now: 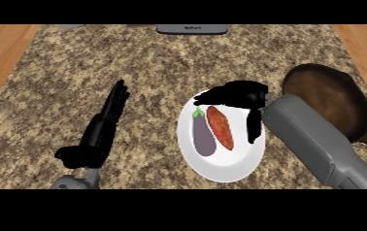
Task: Pick the sweet potato from the plate and place it in the pan
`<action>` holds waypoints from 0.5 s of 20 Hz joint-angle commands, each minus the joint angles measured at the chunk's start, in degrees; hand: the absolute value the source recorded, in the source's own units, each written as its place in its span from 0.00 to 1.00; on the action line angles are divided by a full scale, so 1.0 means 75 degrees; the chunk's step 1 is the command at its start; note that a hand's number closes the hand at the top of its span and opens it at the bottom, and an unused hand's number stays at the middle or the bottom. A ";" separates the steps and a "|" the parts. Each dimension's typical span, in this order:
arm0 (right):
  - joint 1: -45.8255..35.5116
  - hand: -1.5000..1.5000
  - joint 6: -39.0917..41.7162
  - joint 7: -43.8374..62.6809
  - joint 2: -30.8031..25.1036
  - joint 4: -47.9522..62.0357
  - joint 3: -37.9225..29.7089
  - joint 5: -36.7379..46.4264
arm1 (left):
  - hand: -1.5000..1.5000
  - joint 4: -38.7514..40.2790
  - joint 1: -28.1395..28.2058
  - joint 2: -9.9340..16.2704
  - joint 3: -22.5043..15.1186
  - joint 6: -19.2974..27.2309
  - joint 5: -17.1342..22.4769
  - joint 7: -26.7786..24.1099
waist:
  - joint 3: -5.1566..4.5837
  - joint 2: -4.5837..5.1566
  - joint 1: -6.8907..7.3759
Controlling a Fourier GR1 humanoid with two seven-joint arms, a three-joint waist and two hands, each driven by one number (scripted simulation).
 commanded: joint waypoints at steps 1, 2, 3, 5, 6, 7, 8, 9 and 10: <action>0.0129 0.00 0.0272 0.0053 0.0257 0.0012 -0.0138 0.0635 | 0.50 -0.0097 0.0237 -0.0116 0.0127 -0.0110 -0.0154 -0.0125 | -0.0001 -0.0014 -0.0046; 0.0272 0.00 0.0253 -0.0043 0.0198 0.0001 -0.0215 0.0749 | 0.50 0.0361 -0.0212 -0.0206 0.0243 -0.0189 -0.0234 -0.0114 | -0.0002 -0.0011 -0.0071; -0.0188 0.00 0.0298 -0.0143 0.0410 0.0563 -0.0462 0.0761 | 0.50 -0.0669 0.0024 0.0025 0.0230 -0.0064 -0.0197 0.0632 | 0.0001 -0.0010 -0.0012; 0.0253 0.00 0.0279 -0.0182 0.0265 0.0175 -0.0603 0.1050 | 0.50 0.0005 0.0306 -0.0373 0.0071 -0.0126 -0.0420 -0.0089 | -0.0001 -0.0013 -0.0056; 0.0203 0.00 0.0255 0.0006 0.0635 0.0380 -0.0573 0.1152 | 0.50 -0.0355 0.0243 0.0069 0.0424 -0.0529 -0.0135 0.0207 | 0.0000 -0.0011 -0.0036; 0.0456 0.00 0.0042 -0.0598 0.0161 0.0415 -0.0586 0.1322 | 0.50 -0.0366 0.0274 -0.0307 0.0097 -0.0125 -0.0464 0.0353 | 0.0001 -0.0011 -0.0049; 0.0418 0.00 0.0368 -0.0133 0.0447 0.0062 -0.0860 0.1318 | 0.50 -0.0286 0.0170 -0.0176 0.0394 -0.0460 -0.0307 0.0321 | -0.0001 -0.0016 -0.0062; 0.0454 0.00 -0.0158 -0.0309 0.0787 0.0804 -0.0752 0.1501 | 0.50 -0.0206 0.0444 -0.0387 0.0134 -0.0239 -0.0552 -0.0004 | 0.0000 -0.0004 -0.0029; 0.0589 0.00 -0.0022 -0.0664 0.0371 0.0612 -0.0919 0.1507 | 0.50 -0.0202 0.0434 -0.0296 0.0396 -0.0359 -0.0415 -0.0001 | 0.0000 -0.0009 -0.0047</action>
